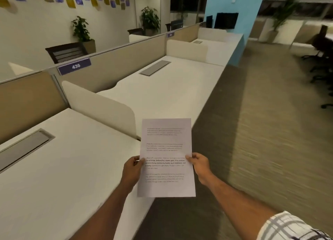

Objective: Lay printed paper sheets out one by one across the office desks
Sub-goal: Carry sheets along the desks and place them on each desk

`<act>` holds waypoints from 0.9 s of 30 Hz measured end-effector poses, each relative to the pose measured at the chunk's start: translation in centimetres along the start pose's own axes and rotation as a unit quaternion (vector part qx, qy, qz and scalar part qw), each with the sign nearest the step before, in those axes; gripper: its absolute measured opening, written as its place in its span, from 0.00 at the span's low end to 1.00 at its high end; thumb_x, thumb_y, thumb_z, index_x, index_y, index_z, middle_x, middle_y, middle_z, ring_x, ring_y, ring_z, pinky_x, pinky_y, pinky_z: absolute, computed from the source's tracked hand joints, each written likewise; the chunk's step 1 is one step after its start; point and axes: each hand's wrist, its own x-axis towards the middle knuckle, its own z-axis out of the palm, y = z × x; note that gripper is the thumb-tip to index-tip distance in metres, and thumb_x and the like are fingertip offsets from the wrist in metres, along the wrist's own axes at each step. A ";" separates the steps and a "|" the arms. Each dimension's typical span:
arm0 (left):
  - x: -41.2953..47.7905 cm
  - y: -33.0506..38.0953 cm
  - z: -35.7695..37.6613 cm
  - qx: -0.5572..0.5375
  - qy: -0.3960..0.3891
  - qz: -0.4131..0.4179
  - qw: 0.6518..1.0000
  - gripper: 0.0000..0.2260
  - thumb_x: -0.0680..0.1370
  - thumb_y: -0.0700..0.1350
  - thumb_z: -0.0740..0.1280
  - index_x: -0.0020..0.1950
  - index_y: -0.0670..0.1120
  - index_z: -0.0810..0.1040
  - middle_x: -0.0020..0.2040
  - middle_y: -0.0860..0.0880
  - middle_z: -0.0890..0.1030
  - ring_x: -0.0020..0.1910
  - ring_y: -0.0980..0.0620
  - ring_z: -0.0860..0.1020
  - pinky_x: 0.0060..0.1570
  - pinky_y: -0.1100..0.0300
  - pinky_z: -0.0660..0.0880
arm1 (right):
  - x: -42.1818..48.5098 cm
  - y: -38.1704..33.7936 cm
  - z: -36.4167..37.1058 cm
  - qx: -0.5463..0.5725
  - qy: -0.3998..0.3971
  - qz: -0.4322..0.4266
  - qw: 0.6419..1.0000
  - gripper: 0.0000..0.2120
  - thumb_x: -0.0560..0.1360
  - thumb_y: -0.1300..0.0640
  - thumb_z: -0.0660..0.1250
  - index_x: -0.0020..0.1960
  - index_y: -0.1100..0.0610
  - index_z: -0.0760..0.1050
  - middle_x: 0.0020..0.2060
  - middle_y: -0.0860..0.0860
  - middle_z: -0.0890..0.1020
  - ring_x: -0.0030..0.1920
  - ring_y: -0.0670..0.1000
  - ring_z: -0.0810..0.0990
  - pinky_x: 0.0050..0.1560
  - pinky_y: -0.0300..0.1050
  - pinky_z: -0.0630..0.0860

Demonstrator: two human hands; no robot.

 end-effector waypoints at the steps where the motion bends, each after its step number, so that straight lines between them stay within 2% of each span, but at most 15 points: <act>1: 0.9 0.9 1.9 0.005 -0.007 0.005 1.000 0.06 0.81 0.46 0.65 0.55 0.46 0.78 0.49 0.52 0.82 0.47 0.55 0.80 0.42 0.61 0.74 | 1.2 -0.6 -1.5 0.005 0.004 -0.003 1.000 0.04 0.77 0.62 0.68 0.50 0.62 0.78 0.47 0.57 0.85 0.46 0.57 0.85 0.44 0.50 0.83; 4: 3.7 3.2 7.4 0.031 -0.034 0.019 0.999 0.07 0.81 0.47 0.65 0.54 0.46 0.79 0.49 0.52 0.82 0.48 0.54 0.80 0.42 0.60 0.75 | 5.0 -2.5 -6.2 0.014 0.022 -0.009 1.000 0.04 0.77 0.63 0.68 0.50 0.63 0.78 0.46 0.57 0.85 0.44 0.55 0.86 0.40 0.47 0.82; 9: 7.9 6.8 15.7 0.054 -0.065 0.015 0.996 0.10 0.81 0.49 0.65 0.57 0.45 0.78 0.52 0.50 0.82 0.49 0.53 0.80 0.45 0.55 0.77 | 11.0 -5.5 -13.4 0.041 0.056 -0.020 0.997 0.04 0.77 0.63 0.69 0.49 0.63 0.78 0.46 0.59 0.85 0.43 0.56 0.85 0.43 0.49 0.82; 15: 13.1 11.8 24.8 0.068 -0.129 0.052 0.988 0.11 0.81 0.50 0.64 0.56 0.44 0.79 0.51 0.50 0.83 0.47 0.52 0.81 0.39 0.61 0.74 | 16.5 -8.1 -19.7 0.077 0.106 -0.031 0.991 0.02 0.76 0.62 0.69 0.47 0.61 0.78 0.45 0.59 0.85 0.42 0.55 0.84 0.43 0.48 0.81; 20: 20.0 14.4 32.7 0.075 -0.178 0.057 0.979 0.12 0.81 0.50 0.64 0.54 0.43 0.80 0.50 0.48 0.84 0.45 0.49 0.83 0.41 0.57 0.78 | 22.3 -9.8 -23.9 0.098 0.148 -0.029 0.984 0.01 0.76 0.63 0.69 0.47 0.61 0.78 0.44 0.57 0.85 0.40 0.53 0.84 0.41 0.45 0.82; 23: 25.1 16.2 38.0 0.071 -0.195 0.079 0.975 0.12 0.81 0.48 0.64 0.53 0.41 0.80 0.48 0.48 0.84 0.43 0.52 0.83 0.37 0.62 0.76 | 27.1 -12.1 -26.3 0.095 0.176 -0.033 0.979 0.03 0.76 0.61 0.70 0.47 0.60 0.78 0.45 0.57 0.85 0.41 0.53 0.85 0.41 0.46 0.82; 27: 31.9 18.7 44.7 0.055 -0.221 0.077 0.971 0.11 0.81 0.49 0.64 0.54 0.43 0.81 0.49 0.48 0.84 0.45 0.50 0.83 0.43 0.60 0.77 | 33.3 -15.1 -29.3 0.103 0.201 -0.029 0.974 0.05 0.76 0.59 0.70 0.49 0.61 0.79 0.43 0.55 0.86 0.39 0.50 0.85 0.36 0.40 0.80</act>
